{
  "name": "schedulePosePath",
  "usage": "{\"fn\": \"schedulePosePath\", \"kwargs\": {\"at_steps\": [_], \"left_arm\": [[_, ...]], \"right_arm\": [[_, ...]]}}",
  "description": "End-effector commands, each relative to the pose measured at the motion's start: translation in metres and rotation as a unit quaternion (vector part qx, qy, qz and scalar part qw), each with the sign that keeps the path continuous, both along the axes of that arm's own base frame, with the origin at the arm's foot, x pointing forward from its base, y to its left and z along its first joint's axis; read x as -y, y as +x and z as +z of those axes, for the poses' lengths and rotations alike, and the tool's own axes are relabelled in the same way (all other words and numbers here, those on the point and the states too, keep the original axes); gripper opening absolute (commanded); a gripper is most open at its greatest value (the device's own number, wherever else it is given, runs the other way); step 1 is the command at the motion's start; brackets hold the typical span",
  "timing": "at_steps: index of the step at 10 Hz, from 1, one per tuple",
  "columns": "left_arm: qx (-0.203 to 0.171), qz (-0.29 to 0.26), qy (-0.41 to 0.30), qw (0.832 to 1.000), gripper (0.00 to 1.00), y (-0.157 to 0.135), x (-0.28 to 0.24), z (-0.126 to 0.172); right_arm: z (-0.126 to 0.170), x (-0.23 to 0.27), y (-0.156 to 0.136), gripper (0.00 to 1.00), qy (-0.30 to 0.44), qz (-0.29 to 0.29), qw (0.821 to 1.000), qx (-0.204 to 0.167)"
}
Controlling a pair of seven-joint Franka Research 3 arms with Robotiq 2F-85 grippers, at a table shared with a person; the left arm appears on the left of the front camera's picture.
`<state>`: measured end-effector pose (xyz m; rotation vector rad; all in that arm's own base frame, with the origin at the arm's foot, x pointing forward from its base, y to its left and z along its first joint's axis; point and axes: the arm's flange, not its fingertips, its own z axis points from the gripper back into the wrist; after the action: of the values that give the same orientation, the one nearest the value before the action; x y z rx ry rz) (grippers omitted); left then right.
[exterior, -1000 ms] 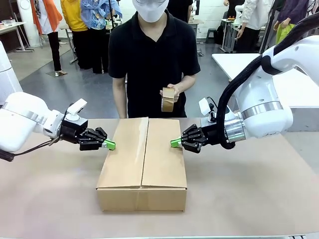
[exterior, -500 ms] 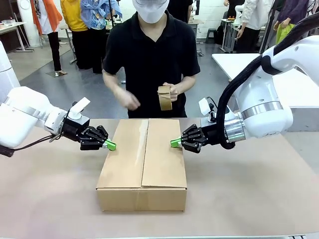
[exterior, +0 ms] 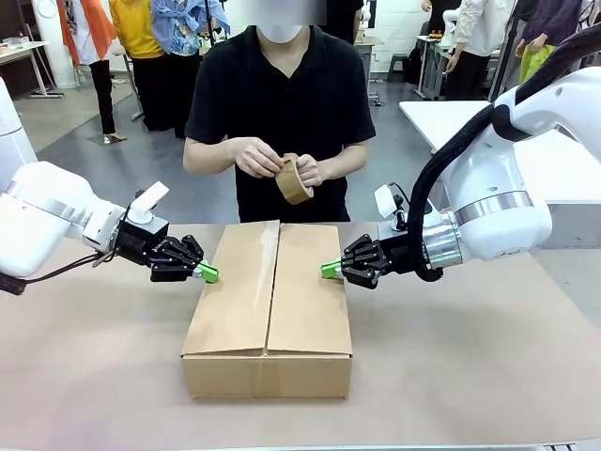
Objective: Wrap the clocks to prevent damage.
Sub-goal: Push the left (or right) flap of the Package Box to close it, then after the human seals the box with tape, release both hands from the side flaps of the Package Box.
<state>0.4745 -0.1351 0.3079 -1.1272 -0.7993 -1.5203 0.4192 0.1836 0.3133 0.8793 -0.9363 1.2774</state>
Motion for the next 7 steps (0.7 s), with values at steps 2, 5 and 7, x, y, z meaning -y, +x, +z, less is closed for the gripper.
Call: {"fn": "schedulePosePath", "kwargs": {"at_steps": [2,5,7], "left_arm": [[-0.001,0.001,0.003,1.0,0.0,0.0,0.0001,-0.0037],[-0.001,0.001,0.003,1.0,0.0,0.0,0.0001,-0.0037],[-0.001,0.001,0.003,1.0,0.0,0.0,0.0001,-0.0037]], "right_arm": [[-0.0039,-0.0011,-0.0003,0.01,-0.002,-0.001,1.0,-0.003],[-0.0039,-0.0011,-0.0003,0.01,-0.002,-0.001,1.0,-0.003],[-0.0039,-0.0011,-0.0003,0.01,-0.002,-0.001,1.0,-0.003]]}}
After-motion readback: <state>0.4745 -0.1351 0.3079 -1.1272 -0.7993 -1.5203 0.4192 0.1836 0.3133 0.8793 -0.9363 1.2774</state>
